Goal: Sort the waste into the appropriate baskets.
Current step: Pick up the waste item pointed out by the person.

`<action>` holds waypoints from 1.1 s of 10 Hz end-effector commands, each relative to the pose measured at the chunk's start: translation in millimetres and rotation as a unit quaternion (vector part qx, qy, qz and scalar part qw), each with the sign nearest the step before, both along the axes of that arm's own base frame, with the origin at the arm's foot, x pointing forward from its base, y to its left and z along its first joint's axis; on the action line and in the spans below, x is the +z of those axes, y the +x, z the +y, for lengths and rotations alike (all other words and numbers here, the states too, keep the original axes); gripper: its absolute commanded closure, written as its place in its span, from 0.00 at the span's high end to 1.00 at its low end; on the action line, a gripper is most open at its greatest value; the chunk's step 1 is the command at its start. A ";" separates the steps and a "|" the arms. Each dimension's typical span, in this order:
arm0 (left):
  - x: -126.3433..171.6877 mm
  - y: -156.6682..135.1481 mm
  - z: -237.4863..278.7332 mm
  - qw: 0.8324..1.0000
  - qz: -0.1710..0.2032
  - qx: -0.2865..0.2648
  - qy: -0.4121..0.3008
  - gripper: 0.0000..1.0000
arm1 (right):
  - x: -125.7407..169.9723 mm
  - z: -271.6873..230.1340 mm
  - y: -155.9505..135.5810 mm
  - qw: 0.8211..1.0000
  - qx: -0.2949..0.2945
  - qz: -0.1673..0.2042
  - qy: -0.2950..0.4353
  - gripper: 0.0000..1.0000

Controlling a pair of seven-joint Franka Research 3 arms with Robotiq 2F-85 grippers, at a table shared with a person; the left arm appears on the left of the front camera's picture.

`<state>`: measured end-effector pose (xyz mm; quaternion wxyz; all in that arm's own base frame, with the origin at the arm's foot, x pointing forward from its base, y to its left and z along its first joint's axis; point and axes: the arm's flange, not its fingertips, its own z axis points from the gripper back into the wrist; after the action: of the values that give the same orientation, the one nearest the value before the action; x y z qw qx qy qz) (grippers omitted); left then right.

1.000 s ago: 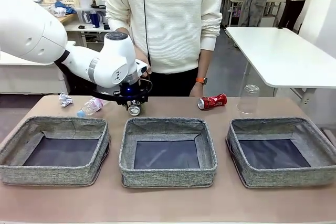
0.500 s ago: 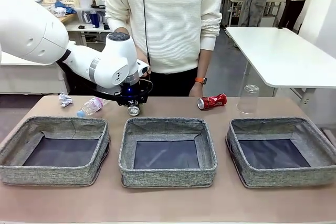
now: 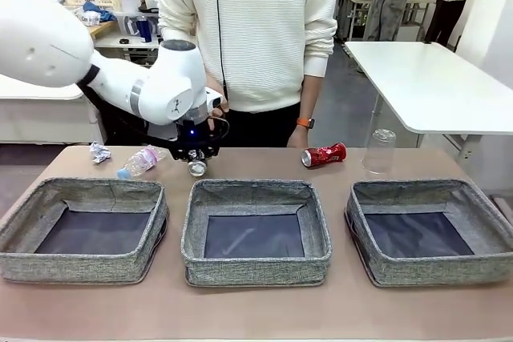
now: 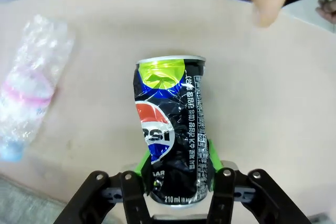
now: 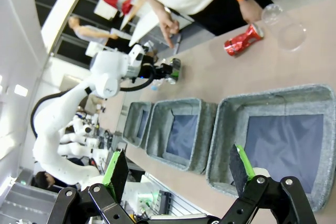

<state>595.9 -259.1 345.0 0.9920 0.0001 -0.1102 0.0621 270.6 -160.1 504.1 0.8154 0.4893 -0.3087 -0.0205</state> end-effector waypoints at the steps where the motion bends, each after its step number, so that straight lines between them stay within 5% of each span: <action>1: 58.0 -42.7 26.0 0.999 0.033 0.000 0.007 0.00 | 1.4 0.4 3.6 1.000 0.001 -0.017 0.003 1.00; 2: 98.3 -74.7 46.5 0.999 0.043 -0.010 0.018 0.00 | 1.4 0.4 3.6 1.000 0.001 -0.017 0.003 1.00; 5: 190.3 -177.7 57.7 0.995 -0.014 -0.070 -0.069 0.00 | 1.4 0.4 3.6 1.000 0.001 -0.017 0.003 1.00; 6: 214.3 -197.1 37.2 0.986 0.040 0.036 -0.157 0.00 | 1.4 0.4 3.6 1.000 0.001 -0.017 0.003 1.00; 8: 234.8 -209.8 23.2 0.981 0.010 -0.036 -0.190 0.00 | 1.4 0.4 3.6 1.000 0.001 -0.017 0.003 1.00; 9: 236.1 -205.7 15.9 0.981 -0.026 0.017 -0.193 0.00 | 1.4 0.4 3.6 1.000 0.001 -0.017 0.003 1.00; 10: 244.9 -224.3 20.5 0.986 0.024 -0.026 -0.164 0.00 | 1.4 0.4 3.6 1.000 0.001 -0.017 0.003 1.00; 11: 244.9 -224.3 20.5 0.986 0.024 -0.026 -0.164 0.00 | 1.4 0.4 3.6 1.000 0.001 -0.017 0.003 1.00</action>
<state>373.3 -244.4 590.8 0.9784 -0.1770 -0.0824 0.0673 271.4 -159.9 503.5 0.8166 0.4880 -0.3074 -0.0210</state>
